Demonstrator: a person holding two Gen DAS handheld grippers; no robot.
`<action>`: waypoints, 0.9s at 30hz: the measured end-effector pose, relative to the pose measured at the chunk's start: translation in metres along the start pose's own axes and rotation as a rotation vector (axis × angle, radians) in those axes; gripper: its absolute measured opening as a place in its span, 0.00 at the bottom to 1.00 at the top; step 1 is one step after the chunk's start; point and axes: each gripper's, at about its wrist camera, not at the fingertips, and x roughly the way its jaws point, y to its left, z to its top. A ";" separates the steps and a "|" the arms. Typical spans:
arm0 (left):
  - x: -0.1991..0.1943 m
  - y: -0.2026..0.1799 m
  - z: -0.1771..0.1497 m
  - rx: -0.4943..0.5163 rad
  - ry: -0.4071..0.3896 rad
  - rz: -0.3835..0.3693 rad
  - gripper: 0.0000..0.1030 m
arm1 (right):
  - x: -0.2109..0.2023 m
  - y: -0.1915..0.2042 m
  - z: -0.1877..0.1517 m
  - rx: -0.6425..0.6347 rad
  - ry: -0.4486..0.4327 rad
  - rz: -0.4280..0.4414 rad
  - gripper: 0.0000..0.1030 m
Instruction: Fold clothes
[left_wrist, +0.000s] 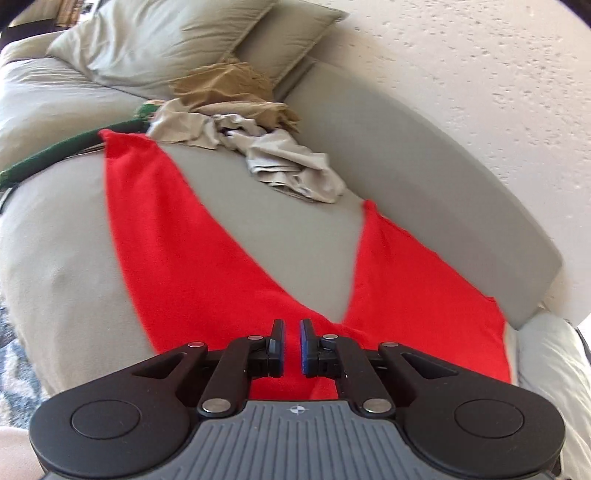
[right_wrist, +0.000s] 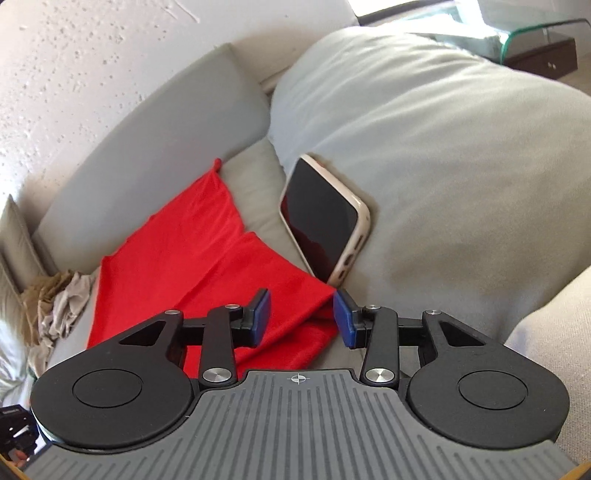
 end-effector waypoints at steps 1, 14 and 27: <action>-0.001 -0.005 -0.001 0.028 0.019 -0.082 0.04 | 0.001 0.006 0.000 -0.025 -0.011 0.021 0.43; 0.011 -0.066 -0.053 0.469 0.306 -0.121 0.12 | 0.037 0.067 -0.046 -0.520 0.192 0.079 0.08; -0.041 0.141 0.064 -0.574 0.010 -0.082 0.41 | -0.002 0.080 -0.020 -0.332 0.122 0.292 0.52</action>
